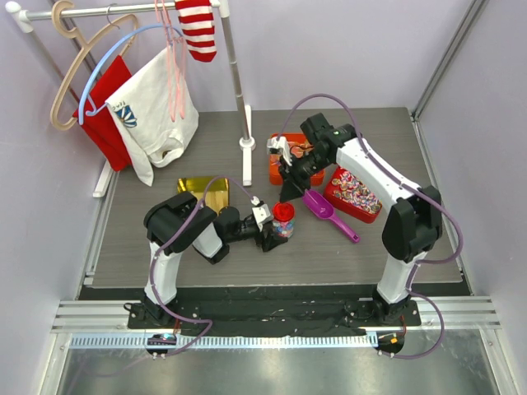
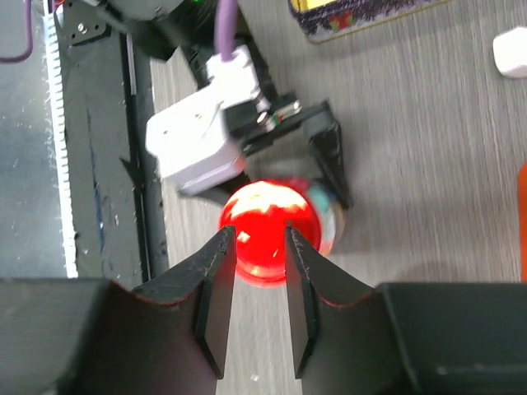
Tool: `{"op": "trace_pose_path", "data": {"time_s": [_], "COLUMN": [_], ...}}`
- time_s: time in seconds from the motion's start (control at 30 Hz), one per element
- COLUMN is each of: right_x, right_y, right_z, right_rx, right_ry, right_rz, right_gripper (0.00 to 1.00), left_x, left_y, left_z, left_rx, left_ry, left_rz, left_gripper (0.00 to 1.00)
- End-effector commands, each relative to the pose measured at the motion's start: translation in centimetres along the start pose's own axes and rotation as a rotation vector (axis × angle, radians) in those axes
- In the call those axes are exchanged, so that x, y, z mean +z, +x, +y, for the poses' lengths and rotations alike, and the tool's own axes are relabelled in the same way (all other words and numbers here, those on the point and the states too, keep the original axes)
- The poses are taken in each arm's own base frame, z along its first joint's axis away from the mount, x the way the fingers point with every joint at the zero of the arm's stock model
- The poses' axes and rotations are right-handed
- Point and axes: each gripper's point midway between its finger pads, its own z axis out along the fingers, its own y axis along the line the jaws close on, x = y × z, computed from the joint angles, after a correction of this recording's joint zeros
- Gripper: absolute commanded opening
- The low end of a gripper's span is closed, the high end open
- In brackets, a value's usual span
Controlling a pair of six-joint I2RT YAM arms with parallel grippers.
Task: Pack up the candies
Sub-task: Screw the bottle lid onto the packing bottle.
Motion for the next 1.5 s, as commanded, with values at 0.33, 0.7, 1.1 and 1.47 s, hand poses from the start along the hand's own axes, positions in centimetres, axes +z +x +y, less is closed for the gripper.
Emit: {"op": "trace_pose_path", "data": {"time_s": [0.33, 0.7, 1.1, 1.47], "right_x": [4.2, 3.2, 1.5, 2.4], "right_y": [-0.4, 2.4, 4.0, 3.0], "right_z": [-0.4, 0.0, -0.8, -0.9], "right_rx": [-0.011, 0.011, 0.048, 0.085], "right_ry": [-0.085, -0.076, -0.046, -0.105], "right_rz": [0.033, 0.088, 0.082, 0.035], "right_gripper": [0.29, 0.18, 0.19, 0.29], "left_x": [0.3, 0.3, 0.3, 0.3], "left_y": [-3.9, -3.8, -3.9, -3.8], "left_z": [1.5, 1.5, 1.6, 1.5], "left_rx": [0.098, 0.095, 0.096, 0.095], "left_ry": [-0.049, -0.049, -0.05, -0.047], "left_rz": [-0.153, -0.152, -0.153, -0.152], "left_gripper": [0.35, 0.35, 0.35, 0.34]}}
